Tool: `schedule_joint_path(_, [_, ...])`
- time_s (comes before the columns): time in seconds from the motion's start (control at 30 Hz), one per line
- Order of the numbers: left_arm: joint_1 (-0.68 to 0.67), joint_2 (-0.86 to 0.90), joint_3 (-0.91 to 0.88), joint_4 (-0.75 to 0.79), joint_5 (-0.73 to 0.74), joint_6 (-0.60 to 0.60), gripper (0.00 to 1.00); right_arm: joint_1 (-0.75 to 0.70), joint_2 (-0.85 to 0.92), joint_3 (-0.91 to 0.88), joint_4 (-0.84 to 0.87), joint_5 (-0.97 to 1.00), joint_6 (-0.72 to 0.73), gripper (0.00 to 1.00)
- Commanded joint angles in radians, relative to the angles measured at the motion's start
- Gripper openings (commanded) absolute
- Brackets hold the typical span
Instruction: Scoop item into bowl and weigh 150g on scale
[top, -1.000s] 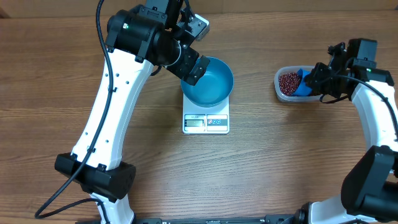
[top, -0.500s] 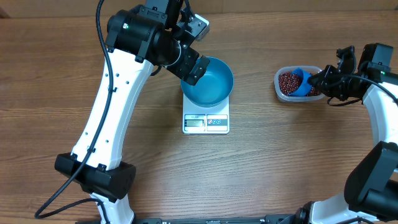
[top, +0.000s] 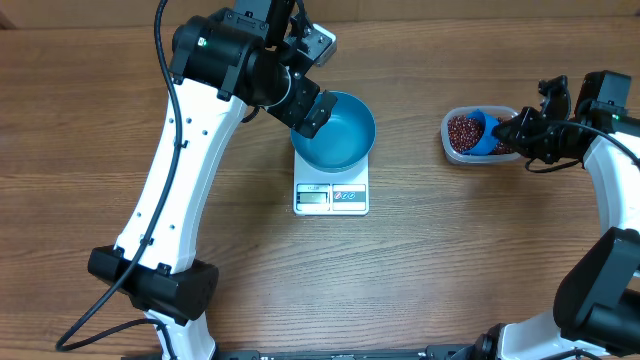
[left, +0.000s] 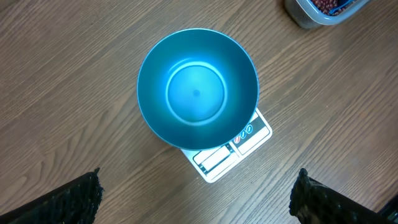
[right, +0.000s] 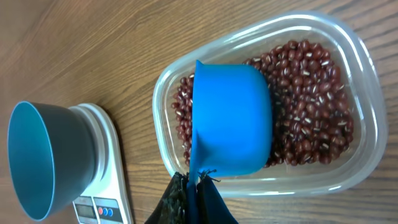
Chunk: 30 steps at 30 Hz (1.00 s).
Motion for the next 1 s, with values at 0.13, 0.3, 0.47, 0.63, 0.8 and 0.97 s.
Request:
schedule_joint_path(0.13, [0.005, -0.024, 0.02, -0.003, 0.015, 0.018, 1.0, 0.0, -0.001, -0.008, -0.027, -0.039, 0.024, 0.04])
schedule_joint_path(0.3, [0.005, -0.024, 0.02, -0.003, 0.015, 0.018, 0.99, 0.0, 0.0, -0.008, -0.028, -0.039, 0.046, 0.04])
schedule_joint_path(0.47, [0.005, -0.024, 0.02, -0.003, 0.015, 0.018, 1.0, 0.0, 0.009, -0.008, -0.028, -0.036, 0.083, 0.04])
schedule_joint_path(0.63, [0.004, -0.024, 0.02, -0.003, 0.015, 0.018, 0.99, 0.0, 0.029, -0.008, -0.026, -0.035, 0.105, 0.04])
schedule_joint_path(0.8, [0.005, -0.024, 0.02, -0.003, 0.015, 0.019, 0.99, 0.0, 0.064, -0.008, -0.019, -0.035, 0.108, 0.04])
schedule_joint_path(0.97, [0.005, -0.024, 0.02, -0.004, 0.015, 0.018, 1.0, 0.0, 0.073, -0.008, -0.001, -0.037, 0.108, 0.04])
